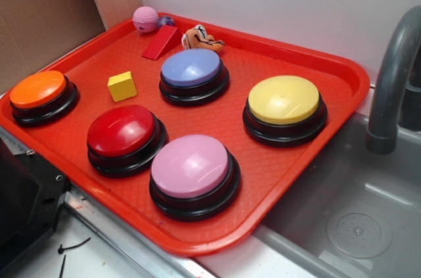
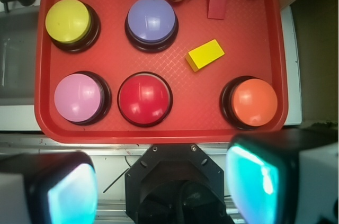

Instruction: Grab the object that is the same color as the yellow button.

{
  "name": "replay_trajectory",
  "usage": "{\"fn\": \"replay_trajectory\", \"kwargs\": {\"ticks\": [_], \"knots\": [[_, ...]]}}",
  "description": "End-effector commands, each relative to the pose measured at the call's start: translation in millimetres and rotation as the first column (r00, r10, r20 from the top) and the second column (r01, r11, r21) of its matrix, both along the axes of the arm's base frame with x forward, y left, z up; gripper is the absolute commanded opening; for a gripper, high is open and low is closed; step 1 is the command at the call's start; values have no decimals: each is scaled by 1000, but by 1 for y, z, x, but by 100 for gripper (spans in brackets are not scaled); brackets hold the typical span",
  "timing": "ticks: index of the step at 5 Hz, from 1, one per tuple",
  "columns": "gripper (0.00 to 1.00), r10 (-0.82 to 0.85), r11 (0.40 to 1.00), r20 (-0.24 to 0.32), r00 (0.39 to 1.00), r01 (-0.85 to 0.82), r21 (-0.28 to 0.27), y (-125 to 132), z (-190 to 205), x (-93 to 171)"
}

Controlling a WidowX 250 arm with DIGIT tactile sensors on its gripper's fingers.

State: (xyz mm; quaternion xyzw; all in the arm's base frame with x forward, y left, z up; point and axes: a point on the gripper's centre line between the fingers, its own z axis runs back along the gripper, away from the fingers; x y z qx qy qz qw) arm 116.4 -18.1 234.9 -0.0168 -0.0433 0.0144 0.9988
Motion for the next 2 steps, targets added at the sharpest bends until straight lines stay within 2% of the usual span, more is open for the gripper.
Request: {"fn": "replay_trajectory", "kwargs": {"ticks": [1, 2], "knots": [[100, 0, 1000, 0, 1000, 0, 0, 0, 0, 0], [100, 229, 973, 68, 971, -227, -46, 11, -6, 4]]}}
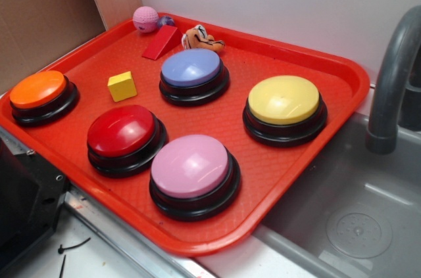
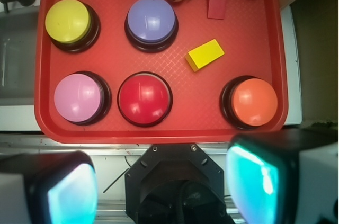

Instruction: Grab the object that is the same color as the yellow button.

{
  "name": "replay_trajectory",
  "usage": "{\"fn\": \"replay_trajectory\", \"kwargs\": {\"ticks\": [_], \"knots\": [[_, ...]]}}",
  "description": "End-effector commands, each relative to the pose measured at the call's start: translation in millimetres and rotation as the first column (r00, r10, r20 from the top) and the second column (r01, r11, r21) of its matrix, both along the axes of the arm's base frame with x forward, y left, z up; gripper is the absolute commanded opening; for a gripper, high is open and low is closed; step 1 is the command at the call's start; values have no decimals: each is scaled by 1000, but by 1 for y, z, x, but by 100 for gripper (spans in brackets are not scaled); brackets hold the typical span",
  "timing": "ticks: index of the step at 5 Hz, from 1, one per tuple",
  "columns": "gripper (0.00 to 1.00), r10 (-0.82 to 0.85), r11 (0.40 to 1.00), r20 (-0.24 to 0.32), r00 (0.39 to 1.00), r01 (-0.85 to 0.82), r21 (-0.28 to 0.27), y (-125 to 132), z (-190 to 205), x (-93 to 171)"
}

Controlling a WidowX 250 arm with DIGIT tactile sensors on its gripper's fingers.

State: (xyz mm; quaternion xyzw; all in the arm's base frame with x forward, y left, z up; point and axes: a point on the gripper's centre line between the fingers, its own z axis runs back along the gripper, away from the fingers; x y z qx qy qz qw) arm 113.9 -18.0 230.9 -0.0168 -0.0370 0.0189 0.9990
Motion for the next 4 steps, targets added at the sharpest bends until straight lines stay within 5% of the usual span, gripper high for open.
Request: {"fn": "replay_trajectory", "kwargs": {"ticks": [1, 3, 4], "knots": [[100, 409, 912, 106, 907, -399, -98, 23, -17, 14], [100, 691, 723, 137, 710, -680, -123, 50, -62, 41], [100, 812, 580, 147, 564, -809, -97, 63, -86, 62]]}}
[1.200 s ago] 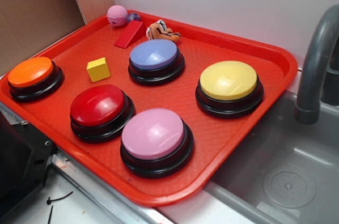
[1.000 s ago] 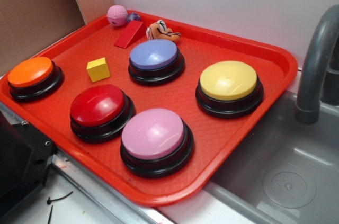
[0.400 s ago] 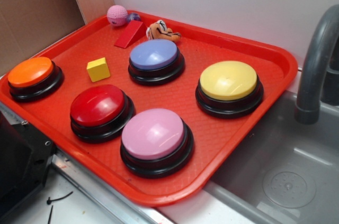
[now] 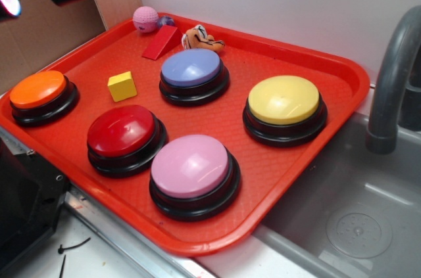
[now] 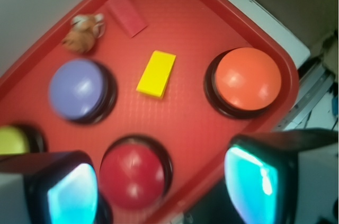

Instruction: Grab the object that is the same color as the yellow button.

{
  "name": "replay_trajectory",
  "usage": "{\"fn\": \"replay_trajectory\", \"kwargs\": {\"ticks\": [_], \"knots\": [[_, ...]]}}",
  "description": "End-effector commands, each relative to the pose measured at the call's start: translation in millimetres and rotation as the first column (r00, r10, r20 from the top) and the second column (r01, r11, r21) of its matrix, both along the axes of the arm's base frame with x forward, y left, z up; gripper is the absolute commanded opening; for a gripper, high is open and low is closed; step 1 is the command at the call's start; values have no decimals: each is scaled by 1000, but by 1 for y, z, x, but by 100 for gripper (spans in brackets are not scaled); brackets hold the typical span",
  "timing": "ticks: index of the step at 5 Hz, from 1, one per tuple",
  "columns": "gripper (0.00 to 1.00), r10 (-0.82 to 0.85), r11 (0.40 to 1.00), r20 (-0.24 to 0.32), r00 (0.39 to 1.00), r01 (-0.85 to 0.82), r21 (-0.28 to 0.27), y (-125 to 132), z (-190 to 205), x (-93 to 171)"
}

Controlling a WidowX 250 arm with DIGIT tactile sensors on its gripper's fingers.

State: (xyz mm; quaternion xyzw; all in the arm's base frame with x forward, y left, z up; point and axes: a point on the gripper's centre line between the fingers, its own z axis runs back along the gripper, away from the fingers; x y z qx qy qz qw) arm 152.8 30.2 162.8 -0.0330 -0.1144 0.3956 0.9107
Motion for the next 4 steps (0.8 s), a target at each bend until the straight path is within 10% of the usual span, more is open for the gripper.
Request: {"fn": "replay_trajectory", "kwargs": {"ticks": [1, 4], "knots": [[100, 343, 939, 30, 939, -344, 10, 27, -39, 36], [100, 598, 794, -43, 800, -599, -99, 45, -98, 57]]}}
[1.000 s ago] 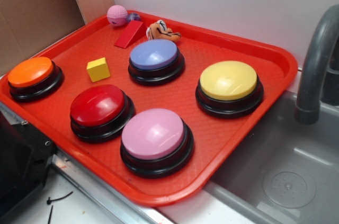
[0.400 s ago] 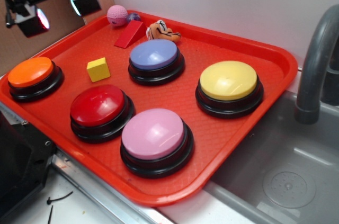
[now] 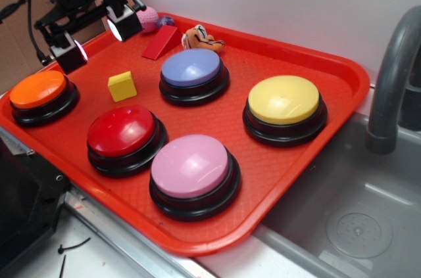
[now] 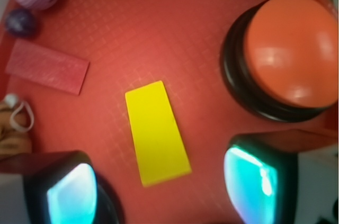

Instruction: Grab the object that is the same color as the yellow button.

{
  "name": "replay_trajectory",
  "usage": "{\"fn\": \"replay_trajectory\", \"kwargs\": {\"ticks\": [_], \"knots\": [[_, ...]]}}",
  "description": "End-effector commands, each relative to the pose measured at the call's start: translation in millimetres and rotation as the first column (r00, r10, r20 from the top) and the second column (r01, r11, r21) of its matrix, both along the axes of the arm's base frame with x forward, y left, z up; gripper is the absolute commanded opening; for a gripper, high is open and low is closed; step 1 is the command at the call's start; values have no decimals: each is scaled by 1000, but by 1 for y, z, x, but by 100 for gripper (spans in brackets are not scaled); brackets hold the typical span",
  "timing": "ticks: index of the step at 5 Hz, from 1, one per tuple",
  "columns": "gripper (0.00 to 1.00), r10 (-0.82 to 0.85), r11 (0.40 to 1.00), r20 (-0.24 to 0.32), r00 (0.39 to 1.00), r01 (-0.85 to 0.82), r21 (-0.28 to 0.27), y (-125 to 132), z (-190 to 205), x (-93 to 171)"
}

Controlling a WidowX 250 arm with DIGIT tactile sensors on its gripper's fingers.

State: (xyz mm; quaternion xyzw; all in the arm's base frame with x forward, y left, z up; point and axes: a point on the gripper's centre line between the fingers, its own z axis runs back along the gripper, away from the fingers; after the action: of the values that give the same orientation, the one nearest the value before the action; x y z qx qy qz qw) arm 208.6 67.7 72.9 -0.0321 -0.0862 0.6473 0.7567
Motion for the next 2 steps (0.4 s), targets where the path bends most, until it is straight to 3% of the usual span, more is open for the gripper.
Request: {"fn": "replay_trajectory", "kwargs": {"ticks": [1, 2], "knots": [[100, 83, 995, -18, 996, -84, -44, 8, -26, 4], [100, 70, 995, -46, 997, -73, -65, 5, -37, 4]]}}
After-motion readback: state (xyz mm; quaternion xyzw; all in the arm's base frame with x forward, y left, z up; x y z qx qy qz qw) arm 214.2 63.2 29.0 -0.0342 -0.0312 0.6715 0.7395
